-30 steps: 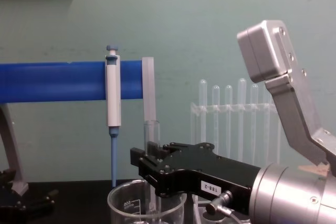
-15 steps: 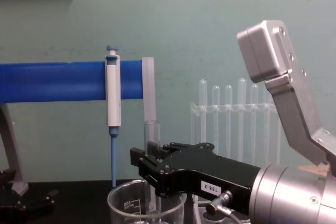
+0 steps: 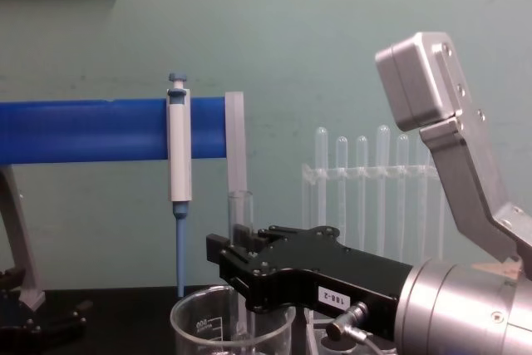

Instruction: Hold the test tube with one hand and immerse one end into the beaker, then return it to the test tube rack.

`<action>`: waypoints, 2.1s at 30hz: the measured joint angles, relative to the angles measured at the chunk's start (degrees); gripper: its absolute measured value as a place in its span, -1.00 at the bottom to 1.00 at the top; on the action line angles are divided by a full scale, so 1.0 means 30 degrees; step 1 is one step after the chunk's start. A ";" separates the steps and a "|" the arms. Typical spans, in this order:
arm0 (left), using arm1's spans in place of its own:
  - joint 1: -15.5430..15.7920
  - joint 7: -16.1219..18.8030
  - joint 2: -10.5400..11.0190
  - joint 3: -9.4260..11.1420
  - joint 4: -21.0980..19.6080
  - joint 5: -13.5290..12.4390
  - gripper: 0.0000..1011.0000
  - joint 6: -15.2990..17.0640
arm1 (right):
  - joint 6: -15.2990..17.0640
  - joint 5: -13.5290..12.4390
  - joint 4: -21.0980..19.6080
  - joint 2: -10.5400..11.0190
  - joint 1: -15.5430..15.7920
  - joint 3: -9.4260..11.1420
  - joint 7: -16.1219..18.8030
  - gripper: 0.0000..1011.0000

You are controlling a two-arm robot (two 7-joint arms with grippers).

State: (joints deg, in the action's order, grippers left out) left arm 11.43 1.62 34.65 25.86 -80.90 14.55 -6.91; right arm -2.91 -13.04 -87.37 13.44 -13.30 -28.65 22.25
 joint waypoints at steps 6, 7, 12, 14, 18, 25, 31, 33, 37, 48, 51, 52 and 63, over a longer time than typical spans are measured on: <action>0.0000 0.0000 0.0000 0.0000 0.0001 0.0000 0.98 0.0001 | -0.0001 0.0000 -0.0001 0.0000 0.0000 0.0000 0.0000 -0.55; -0.0001 0.0000 0.0000 0.0000 0.0000 0.0000 0.98 0.0000 | -0.0001 0.0000 -0.0001 -0.0001 0.0000 0.0000 0.0000 -0.55; 0.0001 0.0001 0.0000 0.0000 0.0000 0.0000 0.98 0.0000 | 0.0000 0.0001 0.0000 0.0000 0.0000 0.0000 0.0000 -0.55; 0.0000 0.0001 0.0001 -0.0001 0.0000 0.0000 0.98 0.0000 | -0.0001 -0.0001 -0.0001 0.0000 0.0000 0.0000 0.0000 -0.55; 0.0001 0.0000 0.0000 0.0000 0.0000 -0.0001 0.98 0.0001 | -0.0001 0.0000 0.0000 -0.0001 0.0000 0.0000 0.0000 -0.55; 0.0000 0.0001 -0.0001 -0.0001 0.0000 -0.0001 0.98 0.0001 | 0.0000 -0.0001 0.0000 0.0000 0.0000 0.0000 0.0000 -0.55; 0.0000 0.0000 0.0000 0.0000 0.0000 0.0000 0.98 0.0000 | -0.0001 0.0000 0.0000 0.0000 0.0000 0.0000 0.0000 -0.55; 0.0000 0.0000 0.0000 -0.0001 0.0000 -0.0001 0.98 0.0000 | -0.0001 0.0000 -0.0001 0.0000 0.0000 0.0000 0.0000 -0.55; -0.0001 0.0001 0.0000 0.0000 0.0000 0.0000 0.98 0.0001 | -0.0001 0.0000 0.0000 0.0000 0.0000 0.0000 0.0000 -0.55; -0.0001 0.0000 0.0000 0.0000 0.0000 0.0000 0.98 0.0000 | 0.0000 0.0000 -0.0001 0.0000 0.0000 0.0000 -0.0001 -0.55; 0.0000 0.0000 -0.0001 0.0000 0.0001 0.0000 0.98 0.0001 | 0.0000 -0.0001 0.0000 0.0000 0.0001 0.0000 0.0000 -0.55; -0.0001 0.0001 -0.0001 -0.0001 0.0000 0.0000 0.98 0.0001 | 0.0000 0.0000 -0.0001 -0.0001 0.0000 0.0000 0.0000 -0.55; 0.0000 0.0000 0.0000 0.0000 0.0000 0.0000 0.98 0.0000 | 0.0000 0.0000 -0.0001 0.0000 0.0000 0.0000 -0.0001 -0.55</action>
State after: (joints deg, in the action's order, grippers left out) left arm 11.43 1.62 34.65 25.86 -80.90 14.55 -6.91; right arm -2.92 -13.04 -87.37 13.44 -13.30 -28.65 22.25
